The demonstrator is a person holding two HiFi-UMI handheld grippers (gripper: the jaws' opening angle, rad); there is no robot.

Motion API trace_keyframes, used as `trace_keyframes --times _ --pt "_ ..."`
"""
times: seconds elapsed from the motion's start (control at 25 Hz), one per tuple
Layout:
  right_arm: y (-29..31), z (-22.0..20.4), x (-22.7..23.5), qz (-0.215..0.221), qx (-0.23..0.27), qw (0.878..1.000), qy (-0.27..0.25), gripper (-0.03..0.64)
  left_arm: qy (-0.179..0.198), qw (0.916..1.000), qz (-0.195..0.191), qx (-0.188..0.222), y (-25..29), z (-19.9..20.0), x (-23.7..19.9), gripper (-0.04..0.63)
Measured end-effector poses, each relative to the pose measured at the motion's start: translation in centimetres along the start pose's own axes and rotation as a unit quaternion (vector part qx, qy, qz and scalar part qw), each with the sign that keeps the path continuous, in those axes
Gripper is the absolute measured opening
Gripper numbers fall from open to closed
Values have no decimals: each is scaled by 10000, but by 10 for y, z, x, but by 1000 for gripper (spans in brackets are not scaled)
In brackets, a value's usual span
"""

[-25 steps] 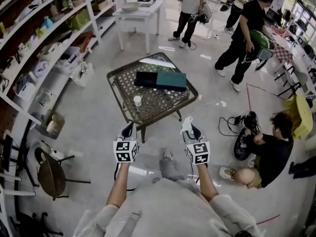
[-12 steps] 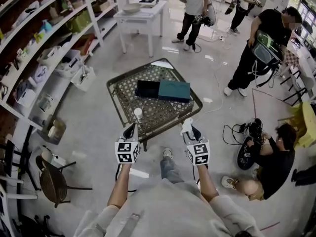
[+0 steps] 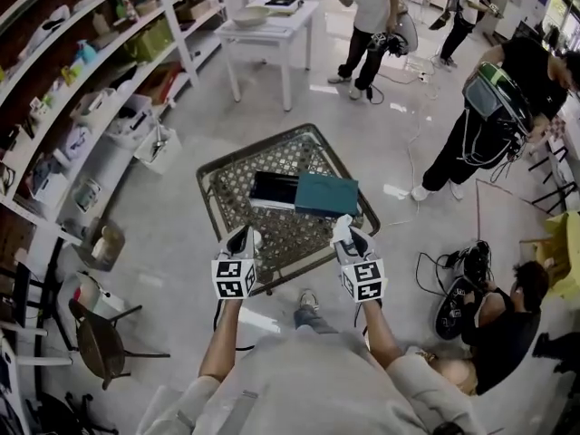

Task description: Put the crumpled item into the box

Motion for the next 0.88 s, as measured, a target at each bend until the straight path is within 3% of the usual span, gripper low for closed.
trace_keyframes --times 0.44,0.88 --pt "118 24 57 521 48 9986 -87 135 5 9992 394 6 98 26 -33 6" --pt "165 16 77 723 35 9974 -4 135 72 9980 620 -94 135 22 -49 6"
Point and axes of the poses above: the fingertips, and each gripper's own axes: y forward along the fingers, x to its right, z out of its top, the point moved 10 cm from there along -y, backward along the fingers, and after that the axes turned 10 degrees about x, right-handed, at the moved point
